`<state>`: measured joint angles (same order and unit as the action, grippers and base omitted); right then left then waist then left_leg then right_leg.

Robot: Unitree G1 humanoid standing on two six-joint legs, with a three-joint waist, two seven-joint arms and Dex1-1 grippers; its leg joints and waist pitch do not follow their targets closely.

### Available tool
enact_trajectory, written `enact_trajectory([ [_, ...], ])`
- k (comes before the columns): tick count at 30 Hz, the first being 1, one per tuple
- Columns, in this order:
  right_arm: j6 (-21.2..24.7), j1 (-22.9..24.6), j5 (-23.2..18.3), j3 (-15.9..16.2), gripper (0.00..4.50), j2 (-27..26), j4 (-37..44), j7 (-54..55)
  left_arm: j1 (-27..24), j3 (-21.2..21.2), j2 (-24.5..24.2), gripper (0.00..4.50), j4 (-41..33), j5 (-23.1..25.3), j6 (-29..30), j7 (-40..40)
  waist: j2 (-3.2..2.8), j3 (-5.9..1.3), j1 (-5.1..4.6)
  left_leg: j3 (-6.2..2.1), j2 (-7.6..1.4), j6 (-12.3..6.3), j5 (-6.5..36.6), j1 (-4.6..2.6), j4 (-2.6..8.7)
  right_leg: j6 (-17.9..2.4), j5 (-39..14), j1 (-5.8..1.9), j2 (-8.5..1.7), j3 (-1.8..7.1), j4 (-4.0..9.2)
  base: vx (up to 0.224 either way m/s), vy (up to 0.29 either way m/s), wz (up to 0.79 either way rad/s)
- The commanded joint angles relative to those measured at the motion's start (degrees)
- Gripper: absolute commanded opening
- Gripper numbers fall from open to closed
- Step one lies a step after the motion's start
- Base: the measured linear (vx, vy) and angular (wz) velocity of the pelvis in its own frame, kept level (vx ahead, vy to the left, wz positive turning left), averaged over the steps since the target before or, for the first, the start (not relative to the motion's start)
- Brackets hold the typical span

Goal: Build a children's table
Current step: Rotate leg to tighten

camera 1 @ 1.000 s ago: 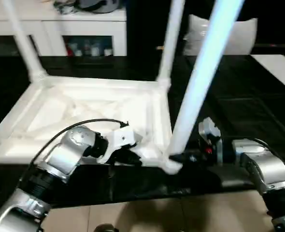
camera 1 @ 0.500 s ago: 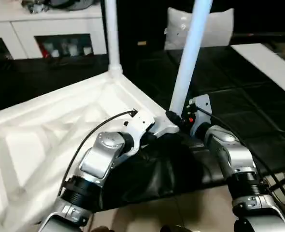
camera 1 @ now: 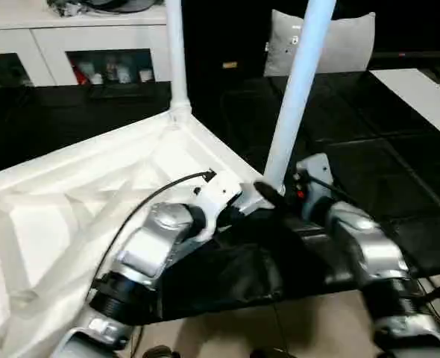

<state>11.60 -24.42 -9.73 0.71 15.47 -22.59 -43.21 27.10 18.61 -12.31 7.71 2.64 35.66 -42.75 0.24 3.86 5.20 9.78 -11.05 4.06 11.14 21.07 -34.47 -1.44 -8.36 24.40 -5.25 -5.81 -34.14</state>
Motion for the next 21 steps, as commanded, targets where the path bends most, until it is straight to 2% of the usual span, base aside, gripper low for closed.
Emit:
enact_trajectory([
  [1, -1.01, 0.82, -1.56, 1.88, 4.12, 3.45, 2.18, -7.56, 1.88, 0.52, -2.66, 0.00, -1.89, -1.45, -4.73, -6.05, -0.20, -4.54, 0.36, -0.43, -1.60, -4.18, 9.12, -0.19, 3.78, -10.51, -14.59, -4.35, -3.06, 2.62, 3.98, 0.000, 0.000, 0.00],
  [4, -0.81, 1.40, -2.61, 3.40, 4.42, 6.80, 3.58, -14.58, 2.03, 1.62, -6.22, 0.00, -1.01, -1.93, -7.28, -11.33, 0.05, -4.48, 0.57, -0.38, -1.71, -4.65, 9.13, -0.28, 3.76, -10.83, -14.51, -4.26, -3.03, 2.69, 3.93, 0.000, 0.000, 0.00],
  [7, -0.72, 1.91, -3.43, 5.01, 4.42, 9.66, 4.90, -20.84, 2.61, 3.28, -9.97, 0.00, 0.45, -1.61, -10.93, -16.35, -0.17, -4.33, 1.03, -0.43, -1.86, -4.55, 10.14, -0.52, 3.91, -10.60, -16.69, -4.09, -3.14, 2.74, 4.06, 0.000, 0.000, 0.00],
  [8, -0.79, 1.99, -3.49, 5.53, 4.42, 10.45, 5.12, -22.52, 2.75, 3.53, -10.86, 0.00, 0.77, -2.04, -11.78, -18.00, -0.03, -4.32, 1.11, -0.44, -1.93, -4.42, 10.26, -0.54, 3.98, -10.51, -16.90, -4.10, -3.13, 2.76, 4.07, 0.000, 0.000, 0.00],
  [10, -1.18, 1.99, -3.63, 6.28, 4.42, 11.57, 5.18, -25.12, 2.97, 4.10, -12.40, 0.00, 1.24, -2.78, -13.98, -21.22, -0.20, -4.30, 1.33, -0.43, -2.01, -3.92, 10.87, -0.78, 4.03, -10.75, -17.28, -3.97, -3.26, 2.82, 4.06, 0.000, 0.000, 0.00],
  [11, -1.57, 1.87, -3.77, 6.59, 4.42, 12.09, 4.99, -26.49, 3.12, 4.59, -13.41, 0.00, 1.49, -3.11, -15.15, -23.40, 0.01, -4.31, 1.38, -0.39, -2.13, -3.59, 11.27, -0.87, 4.10, -10.98, -17.32, -3.95, -3.28, 2.87, 3.99, 0.000, 0.000, 0.00],
  [12, -1.74, 1.75, -4.00, 6.76, 4.42, 12.39, 4.82, -27.49, 3.24, 5.00, -14.16, 0.00, 1.67, -3.20, -15.82, -24.91, -0.11, -4.38, 1.52, -0.47, -2.13, -3.52, 11.15, -0.92, 4.09, -11.21, -16.96, -3.95, -3.32, 2.85, 3.87, 0.000, 0.000, 0.00],
  [13, -1.83, 1.63, -4.34, 6.94, 4.42, 12.73, 4.66, -28.55, 3.41, 5.46, -14.93, 0.00, 1.94, -3.17, -16.71, -26.36, -0.18, -4.36, 1.63, -0.43, -2.10, -3.45, 11.21, -0.84, 4.07, -11.53, -16.19, -3.93, -3.29, 2.93, 3.75, 0.000, 0.000, 0.00],
  [14, -1.19, 1.21, -5.00, 7.19, 4.42, 13.15, 4.22, -30.25, 3.74, 6.53, -16.34, 0.00, 2.35, -3.09, -18.25, -29.39, 0.04, -4.37, 1.59, -0.36, -2.11, -3.54, 11.22, -0.83, 4.10, -11.57, -16.14, -3.99, -3.29, 2.96, 3.76, 0.000, 0.000, 0.00],
  [15, -0.96, 1.09, -5.19, 7.24, 4.42, 13.31, 4.11, -30.87, 3.85, 6.77, -16.70, 0.00, 2.60, -3.09, -18.87, -30.40, -0.09, -4.34, 1.80, -0.38, -2.15, -3.54, 10.82, -0.70, 4.10, -11.65, -16.22, -4.05, -3.42, 2.99, 3.68, 0.000, 0.000, 0.00],
  [16, -0.96, 1.09, -5.19, 7.24, 4.16, 13.31, 4.11, -30.87, 3.85, 6.77, -16.70, 0.00, 2.60, -3.09, -18.87, -30.40, -0.09, -4.36, 1.83, -0.40, -2.19, -3.41, 10.76, -0.67, 4.09, -11.69, -16.21, -4.07, -3.44, 2.99, 3.61, 0.000, 0.000, 0.00],
  [21, 0.56, 0.88, -6.47, 8.57, 3.76, 14.22, 4.53, -35.38, 4.53, 8.32, -18.26, 0.00, 4.23, -3.84, -22.87, -36.30, -0.10, -4.37, 2.62, -0.32, -2.27, -3.03, 10.69, -0.82, 4.07, -11.25, -17.60, -3.99, -3.49, 3.02, 3.71, 0.000, 0.000, 0.00],
])
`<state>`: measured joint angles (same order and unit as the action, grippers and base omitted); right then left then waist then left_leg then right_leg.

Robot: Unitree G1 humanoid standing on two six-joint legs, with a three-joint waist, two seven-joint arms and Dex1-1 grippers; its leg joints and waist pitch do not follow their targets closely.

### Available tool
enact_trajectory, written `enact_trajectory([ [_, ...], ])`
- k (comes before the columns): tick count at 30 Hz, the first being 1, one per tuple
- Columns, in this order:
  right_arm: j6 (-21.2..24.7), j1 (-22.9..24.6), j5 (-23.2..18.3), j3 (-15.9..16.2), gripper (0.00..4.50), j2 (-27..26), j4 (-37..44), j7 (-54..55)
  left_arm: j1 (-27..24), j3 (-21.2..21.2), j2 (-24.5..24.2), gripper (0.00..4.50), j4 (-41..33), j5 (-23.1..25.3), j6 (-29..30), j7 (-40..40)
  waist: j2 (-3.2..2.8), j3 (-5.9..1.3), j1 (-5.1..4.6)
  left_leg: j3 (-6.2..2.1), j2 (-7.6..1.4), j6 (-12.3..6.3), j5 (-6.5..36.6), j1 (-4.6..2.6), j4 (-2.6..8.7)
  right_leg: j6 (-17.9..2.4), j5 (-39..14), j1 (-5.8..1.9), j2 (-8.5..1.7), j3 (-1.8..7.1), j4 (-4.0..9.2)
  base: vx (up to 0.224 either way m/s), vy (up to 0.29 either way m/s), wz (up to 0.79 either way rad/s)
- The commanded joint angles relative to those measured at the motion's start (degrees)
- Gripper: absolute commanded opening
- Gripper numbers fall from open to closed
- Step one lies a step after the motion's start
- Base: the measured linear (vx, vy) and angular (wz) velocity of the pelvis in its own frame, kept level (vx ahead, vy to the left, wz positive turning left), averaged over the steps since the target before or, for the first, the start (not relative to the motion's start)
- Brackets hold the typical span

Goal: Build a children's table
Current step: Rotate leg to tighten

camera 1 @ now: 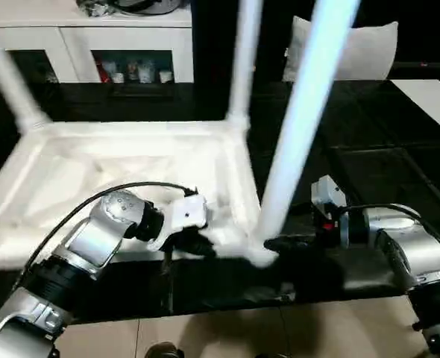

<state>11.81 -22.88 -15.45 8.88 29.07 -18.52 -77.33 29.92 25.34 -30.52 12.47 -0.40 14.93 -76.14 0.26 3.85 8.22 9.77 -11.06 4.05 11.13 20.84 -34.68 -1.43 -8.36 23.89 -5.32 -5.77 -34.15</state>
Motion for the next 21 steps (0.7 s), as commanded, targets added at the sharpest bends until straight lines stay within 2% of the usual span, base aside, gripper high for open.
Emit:
enact_trajectory([
  [1, -0.01, -0.49, -0.69, 0.73, 3.68, 0.74, 0.67, -1.96, 1.92, 1.94, -0.31, 0.00, 0.12, -0.68, -3.18, -3.62, -0.12, -4.33, -0.31, -0.30, -2.23, -2.92, 11.09, -0.57, 4.31, -11.09, -18.02, -3.43, -3.38, 2.93, 3.83, 0.000, 0.000, 0.00],
  [6, 0.33, -0.15, -0.98, 1.38, 3.22, 0.63, 1.06, -4.11, 2.19, 2.22, -0.28, 0.00, 0.80, -1.00, -4.15, -5.15, -0.05, -4.37, -0.32, -0.42, -2.29, -2.21, 11.54, -0.48, 4.39, -10.80, -18.79, -3.54, -3.51, 2.92, 3.78, 0.000, 0.000, 0.00],
  [9, 1.22, -0.23, -1.54, 1.83, 3.05, 0.54, 1.51, -4.91, 2.06, 2.24, -0.10, 0.00, 0.60, -1.26, -4.36, -6.06, 0.00, -4.42, -0.28, -0.38, -2.27, -2.28, 11.14, -0.48, 4.32, -10.91, -18.41, -3.55, -3.49, 2.94, 3.74, 0.000, 0.000, 0.00],
  [11, 1.53, -0.46, -1.77, 2.24, 2.78, 0.48, 1.49, -5.21, 1.98, 2.36, -0.02, 0.00, 0.65, -1.35, -4.67, -6.43, 0.02, -4.47, -0.25, -0.37, -2.27, -2.42, 10.61, -0.44, 4.28, -11.06, -17.99, -3.57, -3.47, 2.93, 3.65, 0.000, 0.000, 0.00],
  [12, 1.52, -0.50, -1.74, 2.31, 2.69, 0.43, 1.40, -5.22, 1.95, 2.39, -0.01, 0.00, 0.68, -1.35, -4.76, -6.46, 0.21, -4.45, -0.27, -0.35, -2.27, -2.46, 10.48, -0.42, 4.30, -11.04, -18.03, -3.57, -3.46, 2.93, 3.67, 0.000, 0.000, 0.00],
  [19, 1.99, -0.47, -1.59, 2.65, 2.08, 0.14, 1.21, -6.03, 1.63, 2.21, 0.01, 0.00, 0.77, -1.03, -5.11, -6.46, 0.18, -4.41, -0.25, -0.39, -2.26, -2.13, 11.03, -0.48, 4.34, -10.15, -20.23, -3.51, -3.51, 2.89, 3.86, 0.000, 0.000, 0.00],
  [21, 2.67, 0.03, -2.07, 2.74, 2.05, 0.07, 1.91, -6.10, 1.28, 1.90, 0.06, 0.00, 0.47, -1.17, -4.66, -6.11, 0.15, -4.45, -0.23, -0.41, -2.27, -2.09, 10.82, -0.49, 4.33, -10.21, -19.95, -3.50, -3.52, 2.92, 3.81, 0.000, 0.000, 0.00],
])
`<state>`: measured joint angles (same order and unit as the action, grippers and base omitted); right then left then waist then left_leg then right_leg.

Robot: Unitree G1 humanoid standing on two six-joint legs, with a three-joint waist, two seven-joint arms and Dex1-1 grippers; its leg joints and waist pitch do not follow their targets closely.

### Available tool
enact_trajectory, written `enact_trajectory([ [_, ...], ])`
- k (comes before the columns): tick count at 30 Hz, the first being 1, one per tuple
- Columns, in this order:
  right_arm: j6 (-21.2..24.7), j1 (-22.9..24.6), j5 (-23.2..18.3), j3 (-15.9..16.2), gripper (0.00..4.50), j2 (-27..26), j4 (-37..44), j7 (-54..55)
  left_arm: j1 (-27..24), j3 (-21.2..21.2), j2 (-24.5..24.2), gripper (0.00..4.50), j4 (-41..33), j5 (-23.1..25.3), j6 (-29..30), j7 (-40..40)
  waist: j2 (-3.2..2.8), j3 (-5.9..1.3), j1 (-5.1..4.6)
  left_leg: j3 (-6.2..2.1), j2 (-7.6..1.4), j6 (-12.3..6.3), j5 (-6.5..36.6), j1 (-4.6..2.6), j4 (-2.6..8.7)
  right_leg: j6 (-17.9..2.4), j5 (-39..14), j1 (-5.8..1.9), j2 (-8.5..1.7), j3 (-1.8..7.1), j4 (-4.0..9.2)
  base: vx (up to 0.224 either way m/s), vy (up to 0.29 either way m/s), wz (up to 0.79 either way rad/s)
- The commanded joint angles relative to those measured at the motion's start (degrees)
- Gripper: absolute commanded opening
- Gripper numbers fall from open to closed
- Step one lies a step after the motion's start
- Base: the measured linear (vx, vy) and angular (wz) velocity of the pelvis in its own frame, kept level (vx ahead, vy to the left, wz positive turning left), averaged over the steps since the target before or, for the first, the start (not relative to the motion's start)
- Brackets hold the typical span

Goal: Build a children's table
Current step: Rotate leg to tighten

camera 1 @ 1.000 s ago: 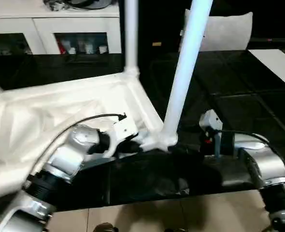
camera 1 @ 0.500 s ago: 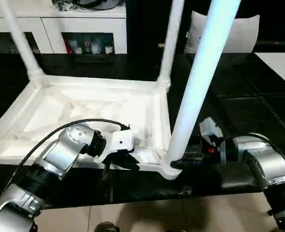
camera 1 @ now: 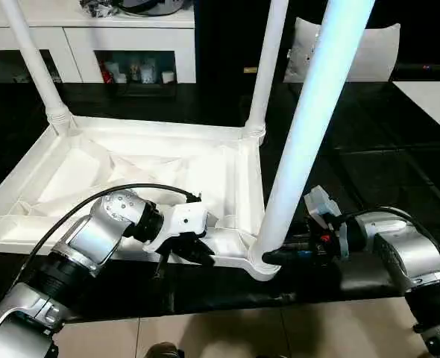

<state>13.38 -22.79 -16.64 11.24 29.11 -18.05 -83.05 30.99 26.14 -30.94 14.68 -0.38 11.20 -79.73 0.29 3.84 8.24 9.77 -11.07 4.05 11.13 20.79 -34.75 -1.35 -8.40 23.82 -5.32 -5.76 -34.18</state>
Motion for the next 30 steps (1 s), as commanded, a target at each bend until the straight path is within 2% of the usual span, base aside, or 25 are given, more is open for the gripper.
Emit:
enact_trajectory([
  [1, 1.80, 0.20, -1.30, 0.22, 2.01, -0.13, 1.82, -0.07, -0.01, 0.80, 0.63, 0.00, -2.00, -1.41, -0.39, -2.09, 0.12, -4.40, -0.26, -0.39, -2.22, -2.15, 10.65, -0.37, 4.41, -10.32, -19.51, -3.50, -3.47, 2.92, 3.84, 0.000, 0.000, 0.00],
  [3, 2.84, 0.62, -1.76, -0.21, 2.00, -0.55, 2.50, 1.13, -0.37, 0.22, 1.04, 0.00, -2.58, -1.53, 1.09, -0.62, -0.05, -4.41, -0.28, -0.39, -2.27, -1.97, 10.82, -0.45, 4.44, -10.34, -19.59, -3.50, -3.47, 2.93, 3.82, 0.000, 0.000, 0.00],
  [5, 3.33, 0.89, -1.66, -0.58, 1.99, -1.01, 2.98, 2.73, -0.58, -0.24, 1.49, 0.00, -3.12, -1.36, 2.76, 1.05, 0.03, -4.35, -0.27, -0.44, -2.25, -1.84, 11.21, -0.46, 4.48, -10.32, -20.02, -3.49, -3.51, 2.90, 3.93, 0.000, 0.000, 0.00],
  [6, 3.40, 0.39, 0.06, -1.22, 1.98, -2.46, 1.88, 7.66, -0.44, -1.61, 3.24, 0.00, -3.13, -1.02, 5.52, 5.21, -0.09, -4.23, -0.54, -0.40, -2.26, -1.38, 12.22, -0.48, 4.57, -10.31, -20.98, -3.37, -3.53, 2.92, 3.88, 0.000, 0.000, 0.00],
  [7, 3.42, 0.06, 1.33, -1.65, 1.98, -3.49, 1.11, 11.19, -0.40, -2.58, 4.46, 0.00, -3.19, -0.80, 7.43, 8.12, -0.08, -4.05, -0.57, -0.52, -2.05, -0.76, 13.51, -0.79, 4.62, -9.29, -24.17, -3.38, -3.54, 2.74, 4.47, 0.000, 0.000, 0.00],
  [8, 3.55, -0.16, 1.61, -2.00, 1.98, -4.19, 0.77, 12.86, -0.38, -3.14, 5.20, 0.00, -3.26, -0.82, 8.48, 9.54, -0.02, -3.98, -0.73, -0.46, -1.97, -0.48, 13.96, -0.80, 4.63, -8.71, -25.66, -3.37, -3.57, 2.73, 4.65, 0.000, 0.000, 0.00],
  [10, 4.49, -1.36, 2.66, -3.91, 1.98, -7.98, -0.83, 21.26, -0.33, -6.00, 9.11, 0.00, -3.69, -1.03, 13.55, 16.80, -0.08, -3.77, -1.24, -0.69, -1.62, 0.51, 15.82, -1.17, 4.56, -6.51, -31.52, -3.20, -3.65, 2.21, 5.55, 0.000, 0.000, 0.00],
  [11, 5.56, -2.34, 3.26, -5.04, 1.96, -10.76, -1.79, 26.91, -0.54, -7.65, 12.11, 0.00, -4.49, -1.31, 17.13, 21.17, -0.02, -3.88, -1.48, -0.79, -1.58, 0.83, 15.76, -1.04, 4.57, -6.01, -32.00, -3.38, -3.68, 2.07, 5.51, 0.000, 0.000, 0.00],
  [13, 6.88, -3.45, 4.56, -6.02, 1.95, -13.99, -3.08, 34.07, -0.82, -8.98, 15.74, 0.00, -5.15, -0.62, 20.00, 26.58, 0.18, -4.03, -2.64, -1.03, -1.43, 0.61, 14.43, -0.43, 4.71, -5.00, -30.95, -3.72, -3.48, 1.88, 5.60, 0.000, 0.000, 0.00],
  [14, 7.04, -3.89, 5.25, -6.40, 1.95, -15.25, -3.83, 37.16, -0.84, -9.42, 17.13, 0.00, -5.07, -0.11, 20.53, 28.91, 0.19, -4.11, -2.95, -0.91, -1.44, 0.41, 14.23, -0.55, 4.64, -5.16, -30.16, -3.55, -3.46, 1.99, 5.62, 0.000, 0.000, 0.00],
  [15, 6.78, -4.51, 6.42, -7.08, 1.95, -17.15, -5.15, 42.17, -0.83, -10.12, 19.21, 0.00, -4.75, 0.46, 20.93, 32.23, 0.29, -4.09, -3.45, -0.98, -1.45, 0.18, 13.16, -0.18, 4.67, -5.84, -28.15, -3.63, -3.43, 2.11, 5.28, 0.000, 0.000, 0.00],
  [16, 6.54, -4.83, 7.11, -7.46, 1.95, -18.16, -5.88, 44.94, -0.81, -10.51, 20.33, 0.00, -4.56, 0.71, 21.12, 34.00, 0.32, -4.19, -3.88, -0.88, -1.33, -0.14, 12.76, -0.14, 4.53, -6.13, -27.74, -3.57, -3.42, 2.04, 5.38, 0.000, 0.000, 0.00],
  [18, 5.44, -5.19, 8.23, -8.60, 1.95, -20.45, -7.30, 50.89, -0.63, -11.17, 22.70, 0.00, -4.26, 1.37, 21.66, 37.93, 0.61, -4.40, -4.01, -0.67, -1.07, -0.92, 11.40, -0.09, 4.31, -6.04, -26.84, -3.64, -3.38, 2.15, 5.39, 0.000, 0.000, 0.00],
  [19, 3.91, -5.54, 9.12, -9.81, 1.95, -22.40, -8.84, 55.92, -0.28, -11.95, 25.14, 0.00, -3.85, 2.26, 21.88, 42.10, 0.51, -4.56, -4.06, -0.52, -1.12, -1.71, 8.95, 0.15, 4.20, -6.80, -23.53, -3.64, -3.31, 2.36, 4.99, 0.000, 0.000, 0.00],
  [20, 3.62, -5.63, 9.26, -10.06, 1.95, -22.76, -9.19, 56.86, -0.20, -12.04, 25.58, 0.00, -3.77, 2.49, 21.84, 42.88, 0.46, -4.72, -3.94, -0.52, -1.22, -1.86, 7.72, 0.13, 4.18, -7.31, -21.55, -3.62, -3.35, 2.47, 4.70, 0.000, 0.000, 0.00],
  [21, 3.31, -5.72, 9.31, -10.36, 1.95, -23.12, -9.54, 57.72, -0.11, -12.15, 26.08, 0.00, -3.71, 2.67, 21.77, 43.68, 0.50, -4.98, -3.91, -0.49, -1.15, -2.48, 5.25, 0.50, 4.02, -8.34, -17.14, -3.89, -3.11, 2.49, 4.08, 0.000, 0.000, 0.00],
  [22, 2.41, -5.84, 8.95, -11.59, 1.95, -24.28, -10.41, 59.67, 0.12, -12.72, 28.12, 0.00, -3.83, 2.84, 21.72, 46.11, 0.37, -5.16, -3.79, -0.39, -1.22, -3.49, 2.97, 0.65, 3.83, -9.71, -12.34, -3.82, -3.00, 2.60, 3.52, 0.000, 0.000, 0.00],
  [23, 2.41, -5.84, 8.95, -11.59, 1.95, -24.28, -10.41, 59.67, 0.12, -12.72, 28.12, 0.00, -3.83, 2.84, 21.72, 46.11, 0.27, -5.11, -3.72, -0.30, -1.27, -4.03, 2.56, 0.54, 3.75, -10.33, -10.93, -3.65, -2.97, 2.63, 3.50, 0.000, 0.000, 0.00],
  [24, 1.90, -5.82, 8.71, -12.10, 1.95, -24.71, -10.59, 59.91, 0.15, -12.81, 29.05, 0.00, -4.03, 2.99, 21.82, 47.04, 0.19, -5.08, -3.71, -0.31, -1.33, -4.77, 2.20, 0.67, 3.75, -11.53, -8.71, -3.79, -2.86, 2.63, 3.15, 0.000, 0.000, 0.00],
  [26, 0.78, -5.58, 8.92, -12.73, 2.63, -25.13, -10.15, 60.84, 0.03, -11.46, 28.88, 0.00, -4.56, 4.28, 21.89, 47.28, 0.11, -5.07, -3.51, -0.30, -1.37, -5.57, 2.45, 0.53, 3.73, -12.21, -7.30, -3.77, -2.91, 2.63, 3.08, 0.000, 0.000, 0.00],
  [27, 0.67, -5.47, 8.88, -13.02, 2.63, -25.38, -9.79, 61.22, -0.13, -10.82, 28.27, 0.00, -4.78, 4.84, 21.99, 47.31, -0.15, -4.92, -3.47, -0.29, -1.39, -5.79, 3.19, 0.46, 3.80, -12.40, -7.61, -3.73, -2.90, 2.62, 3.17, 0.000, 0.000, 0.00],
  [30, -0.06, -5.21, 8.73, -13.04, 2.83, -25.14, -9.21, 60.96, -0.26, -10.06, 26.56, 0.00, -4.81, 5.33, 21.51, 47.12, -0.12, -4.67, -3.56, -0.30, -1.44, -4.80, 6.53, 0.31, 4.07, -11.49, -11.67, -3.79, -2.99, 2.59, 3.69, 0.000, 0.000, 0.00],
])
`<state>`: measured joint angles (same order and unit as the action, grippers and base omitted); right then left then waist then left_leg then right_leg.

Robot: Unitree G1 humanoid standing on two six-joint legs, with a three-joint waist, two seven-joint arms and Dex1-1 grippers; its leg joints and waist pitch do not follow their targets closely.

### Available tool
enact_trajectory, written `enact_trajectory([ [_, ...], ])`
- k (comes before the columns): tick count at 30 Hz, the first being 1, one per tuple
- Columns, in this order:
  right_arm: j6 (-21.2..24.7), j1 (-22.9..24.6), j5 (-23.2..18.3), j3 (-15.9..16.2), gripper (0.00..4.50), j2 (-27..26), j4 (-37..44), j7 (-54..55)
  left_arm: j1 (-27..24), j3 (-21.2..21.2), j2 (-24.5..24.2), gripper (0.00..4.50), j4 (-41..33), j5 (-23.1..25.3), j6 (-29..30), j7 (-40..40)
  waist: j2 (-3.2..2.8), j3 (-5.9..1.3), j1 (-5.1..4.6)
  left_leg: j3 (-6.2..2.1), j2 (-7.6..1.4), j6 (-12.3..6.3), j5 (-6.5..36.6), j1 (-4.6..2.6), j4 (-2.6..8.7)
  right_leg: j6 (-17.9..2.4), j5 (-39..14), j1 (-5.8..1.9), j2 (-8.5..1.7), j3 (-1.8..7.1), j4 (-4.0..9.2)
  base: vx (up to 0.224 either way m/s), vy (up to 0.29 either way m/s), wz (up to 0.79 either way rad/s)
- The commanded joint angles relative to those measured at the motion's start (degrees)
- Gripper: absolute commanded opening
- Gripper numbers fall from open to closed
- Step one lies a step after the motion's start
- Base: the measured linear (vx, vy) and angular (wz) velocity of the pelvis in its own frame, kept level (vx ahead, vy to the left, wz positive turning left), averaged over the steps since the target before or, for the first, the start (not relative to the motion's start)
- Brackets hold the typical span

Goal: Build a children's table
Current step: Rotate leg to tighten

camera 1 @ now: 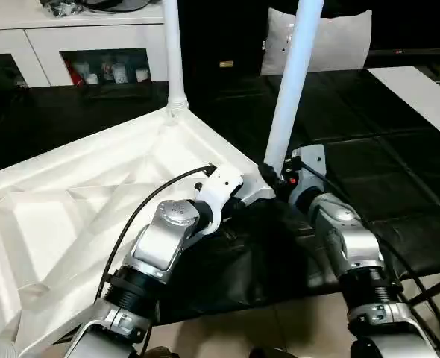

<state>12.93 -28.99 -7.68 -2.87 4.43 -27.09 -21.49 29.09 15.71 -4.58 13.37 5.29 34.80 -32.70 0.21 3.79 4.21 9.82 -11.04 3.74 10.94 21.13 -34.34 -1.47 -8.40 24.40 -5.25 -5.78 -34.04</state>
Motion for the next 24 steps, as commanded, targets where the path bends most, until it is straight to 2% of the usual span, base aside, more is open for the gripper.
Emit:
enact_trajectory([
  [1, -0.10, 1.03, -0.18, 1.22, 2.98, -0.22, -0.20, -0.68, 1.62, 0.30, -0.03, 0.00, -3.41, -0.33, -2.34, 0.07, 0.02, -4.61, 0.47, -0.30, -1.45, -3.98, 7.46, -0.09, 3.69, -10.93, -12.81, -4.34, -3.07, 2.64, 3.72, 0.000, 0.000, 0.00],
  [4, -0.94, 1.42, -0.57, 1.32, 3.23, 1.11, 0.64, -2.73, 1.63, 0.65, -1.44, 0.00, -3.11, -0.32, -3.42, -1.60, -0.18, -4.56, 0.44, -0.36, -1.44, -3.28, 8.29, -0.06, 3.76, -10.15, -14.13, -4.30, -3.10, 2.62, 3.89, 0.000, 0.000, 0.00],
  [6, -1.37, 2.11, -1.20, 1.29, 3.43, 3.60, 2.22, -6.42, 1.55, 1.12, -3.36, 0.00, -2.79, -0.85, -5.00, -4.70, -0.12, -4.65, 0.65, -0.37, -1.51, -3.37, 7.75, -0.16, 3.74, -10.03, -13.11, -4.37, -3.04, 2.69, 3.75, 0.000, 0.000, 0.00],
  [9, -1.10, 2.39, -1.30, 1.30, 3.66, 4.82, 2.77, -7.75, 1.49, 1.71, -4.43, 0.00, -2.71, -0.82, -5.83, -6.32, -0.17, -4.69, 0.89, -0.36, -1.58, -3.71, 6.87, -0.15, 3.66, -10.98, -11.08, -4.32, -3.08, 2.74, 3.48, 0.000, 0.000, 0.00],
  [10, -0.92, 3.31, -2.90, 1.07, 3.78, 8.29, 4.25, -13.79, 0.88, 3.14, -7.44, 0.00, -2.53, -1.35, -8.36, -10.75, -0.20, -4.75, 0.98, -0.37, -1.53, -3.78, 6.92, -0.17, 3.62, -11.10, -10.99, -4.37, -3.05, 2.69, 3.43, 0.000, 0.000, 0.00],
  [13, -1.16, 4.00, -4.74, 1.73, 3.92, 11.98, 5.41, -21.37, 0.61, 3.81, -9.80, 0.00, -1.68, -2.24, -10.59, -14.27, -0.34, -4.66, 1.53, -0.33, -1.71, -4.50, 7.75, -0.27, 3.58, -11.41, -10.56, -4.37, -3.06, 2.80, 3.34, 0.000, 0.000, 0.00],
  [17, -3.65, 5.08, -4.28, 5.57, 4.29, 17.88, 6.35, -32.61, 0.57, 4.28, -13.11, 0.00, -0.64, -3.72, -14.02, -20.91, -0.24, -4.51, 1.85, -0.34, -1.77, -3.85, 9.87, -0.45, 3.69, -10.96, -14.55, -4.32, -3.18, 2.64, 3.83, 0.000, 0.000, 0.00],
  [21, -4.49, 4.82, -5.11, 7.75, 4.29, 21.01, 6.73, -40.71, 0.89, 6.38, -17.39, 0.00, -0.14, -4.99, -18.67, -29.25, -0.23, -4.51, 2.54, -0.41, -2.04, -3.34, 10.90, -0.88, 3.82, -11.19, -15.77, -4.02, -3.34, 2.80, 3.77, 0.000, 0.000, 0.00],
  [22, -4.44, 4.73, -5.51, 8.32, 4.29, 21.69, 6.95, -42.82, 1.00, 7.05, -18.61, 0.00, -0.13, -5.38, -19.85, -31.70, -0.06, -4.43, 2.54, -0.35, -1.99, -3.42, 11.07, -0.80, 3.84, -11.19, -15.95, -4.04, -3.29, 2.81, 3.84, 0.000, 0.000, 0.00],
  [24, -4.66, 4.71, -5.87, 8.88, 4.29, 22.35, 7.19, -45.09, 1.09, 7.77, -19.88, 0.00, -0.16, -5.50, -20.84, -33.95, -0.14, -4.48, 2.95, -0.40, -2.14, -3.26, 11.16, -0.83, 3.93, -11.09, -16.33, -4.09, -3.37, 2.82, 3.66, 0.000, 0.000, 0.00],
])
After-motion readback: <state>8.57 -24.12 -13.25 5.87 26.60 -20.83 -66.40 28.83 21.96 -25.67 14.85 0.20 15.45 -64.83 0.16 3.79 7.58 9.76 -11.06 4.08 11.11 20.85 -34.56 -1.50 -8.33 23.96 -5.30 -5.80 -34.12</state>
